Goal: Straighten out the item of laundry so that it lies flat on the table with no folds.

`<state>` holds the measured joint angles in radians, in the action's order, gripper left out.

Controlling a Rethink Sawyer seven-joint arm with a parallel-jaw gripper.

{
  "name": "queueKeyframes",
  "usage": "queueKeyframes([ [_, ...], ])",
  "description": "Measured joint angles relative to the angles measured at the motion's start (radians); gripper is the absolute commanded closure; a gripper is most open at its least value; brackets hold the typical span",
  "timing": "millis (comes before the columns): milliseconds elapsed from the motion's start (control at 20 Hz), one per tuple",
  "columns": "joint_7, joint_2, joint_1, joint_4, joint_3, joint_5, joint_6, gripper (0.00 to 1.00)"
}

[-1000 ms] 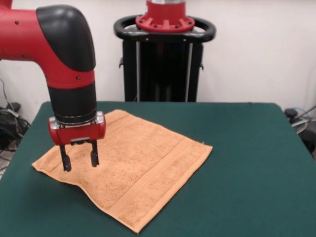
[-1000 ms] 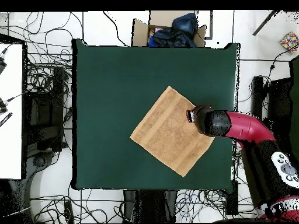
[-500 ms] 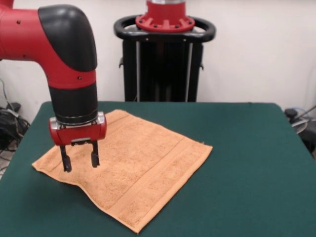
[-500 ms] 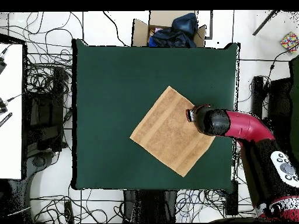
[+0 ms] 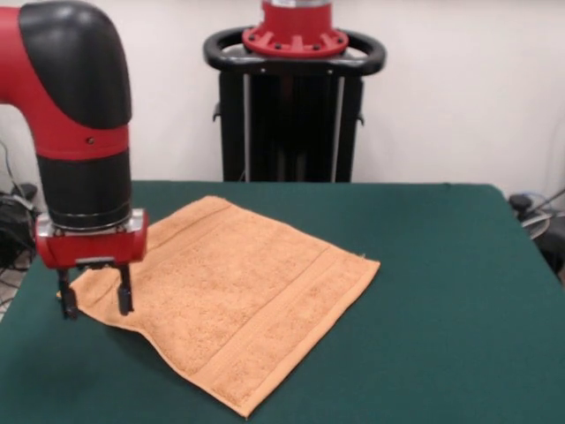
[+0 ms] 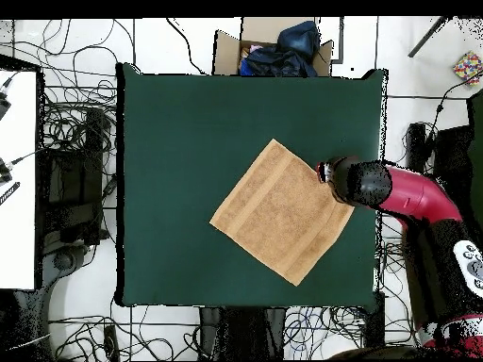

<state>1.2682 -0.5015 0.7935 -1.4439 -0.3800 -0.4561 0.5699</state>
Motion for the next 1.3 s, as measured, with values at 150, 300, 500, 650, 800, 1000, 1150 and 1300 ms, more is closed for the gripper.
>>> queueKeyframes([
  [150, 0.0, 0.011, 0.0, 0.04, 0.0, 0.016, 0.025, 0.0],
  [300, 0.0, 0.034, -0.001, 0.117, 0.0, 0.025, 0.069, 0.0],
  [500, 0.0, 0.066, -0.003, 0.216, 0.0, 0.026, 0.116, 0.0],
  [650, 0.0, 0.07, -0.006, 0.256, 0.0, 0.035, 0.141, 0.0],
  [800, 0.0, 0.071, -0.01, 0.286, -0.001, 0.049, 0.164, 0.0],
  [1000, 0.0, 0.075, -0.021, 0.331, -0.001, 0.071, 0.202, 0.0],
  [1150, 0.0, 0.08, -0.032, 0.355, -0.001, 0.082, 0.228, 0.0],
  [1300, 0.0, 0.08, -0.042, 0.353, -0.001, 0.089, 0.232, 0.0],
])
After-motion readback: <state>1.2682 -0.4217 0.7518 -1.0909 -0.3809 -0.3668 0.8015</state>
